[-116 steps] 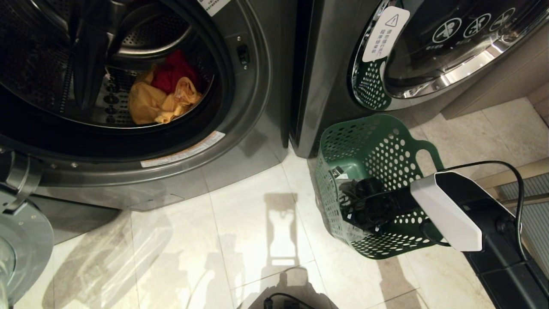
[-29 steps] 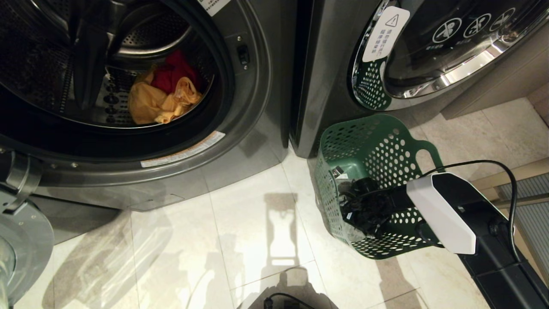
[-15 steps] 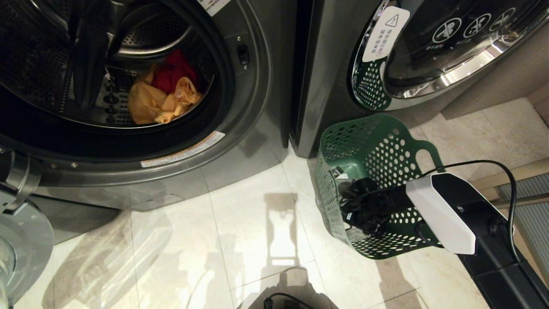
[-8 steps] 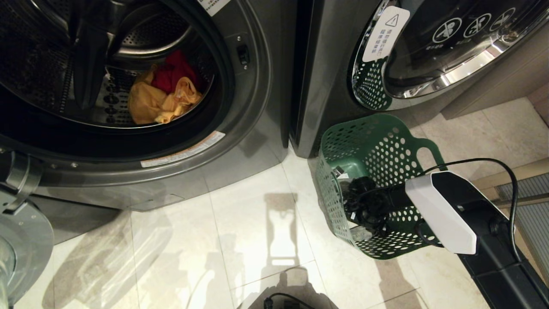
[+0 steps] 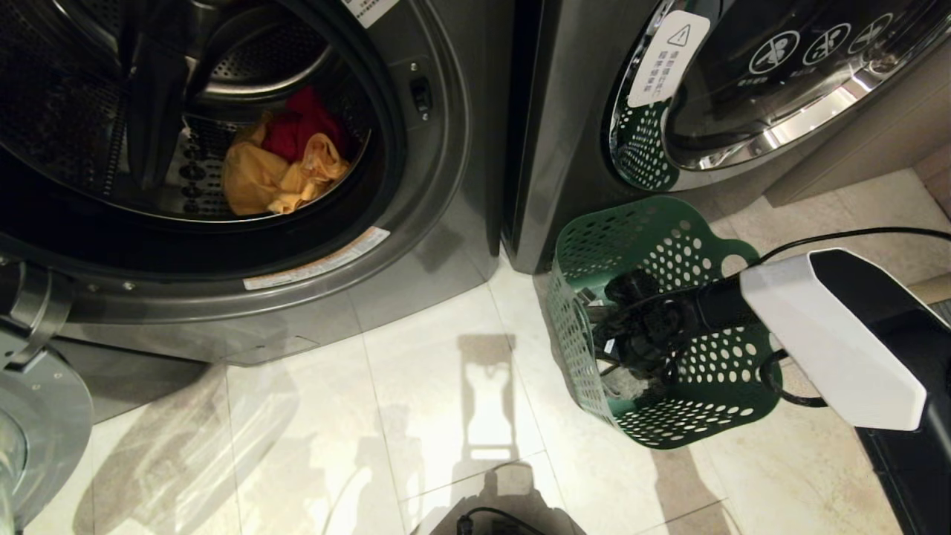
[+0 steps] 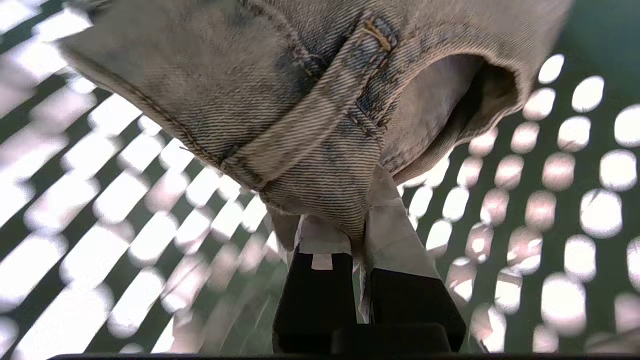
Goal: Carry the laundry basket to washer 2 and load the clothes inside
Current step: Place the clothes into the washing machine
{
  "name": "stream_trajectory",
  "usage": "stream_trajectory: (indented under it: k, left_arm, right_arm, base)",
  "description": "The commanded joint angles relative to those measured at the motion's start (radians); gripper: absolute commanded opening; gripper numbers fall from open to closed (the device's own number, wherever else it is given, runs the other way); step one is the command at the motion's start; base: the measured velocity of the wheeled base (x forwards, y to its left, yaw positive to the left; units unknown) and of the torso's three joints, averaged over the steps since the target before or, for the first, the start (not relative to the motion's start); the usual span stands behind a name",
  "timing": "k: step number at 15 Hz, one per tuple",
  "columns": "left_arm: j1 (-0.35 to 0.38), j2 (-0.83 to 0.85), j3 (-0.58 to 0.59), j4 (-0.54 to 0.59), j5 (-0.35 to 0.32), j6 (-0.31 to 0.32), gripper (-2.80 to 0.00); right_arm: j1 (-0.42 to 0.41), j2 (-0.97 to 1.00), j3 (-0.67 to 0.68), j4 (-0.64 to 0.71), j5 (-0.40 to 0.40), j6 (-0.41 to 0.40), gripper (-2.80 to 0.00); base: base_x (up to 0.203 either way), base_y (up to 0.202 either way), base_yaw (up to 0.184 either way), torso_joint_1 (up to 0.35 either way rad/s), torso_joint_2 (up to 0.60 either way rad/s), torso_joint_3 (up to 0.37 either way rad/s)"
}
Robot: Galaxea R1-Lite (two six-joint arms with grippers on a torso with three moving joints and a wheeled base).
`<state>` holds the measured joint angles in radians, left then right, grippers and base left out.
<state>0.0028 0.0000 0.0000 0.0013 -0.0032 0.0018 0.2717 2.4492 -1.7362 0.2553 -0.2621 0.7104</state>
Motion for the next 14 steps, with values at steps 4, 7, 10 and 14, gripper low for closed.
stream_trajectory:
  k: [4, 7, 10, 14]
  left_arm:
    - [0.000, 0.002, 0.000, -0.001, 0.000, 0.001, -2.80]
    - [0.000, 0.002, 0.000, -0.001, 0.000, 0.001, -2.80]
    - [0.000, 0.002, 0.000, 0.000, 0.000, 0.000, -2.80]
    - [0.000, 0.002, 0.000, 0.000, 0.000, -0.003, -2.80]
  right_arm:
    - [0.121, -0.360, 0.210, 0.051, 0.000, 0.022, -2.80]
    - [0.204, -0.588, 0.279, 0.159, -0.013, 0.032, -2.80]
    - [0.267, -0.765, 0.290, 0.316, -0.136, 0.035, -2.80]
    - [0.281, -0.935, 0.342, 0.408, -0.274, 0.014, -2.80]
  base:
    - [0.000, 0.000, 0.000, 0.000, 0.00, 0.000]
    - [0.000, 0.000, 0.000, 0.000, 0.00, 0.000]
    - [0.000, 0.000, 0.000, 0.000, 0.00, 0.000]
    - [0.000, 0.000, 0.000, 0.000, 0.00, 0.000]
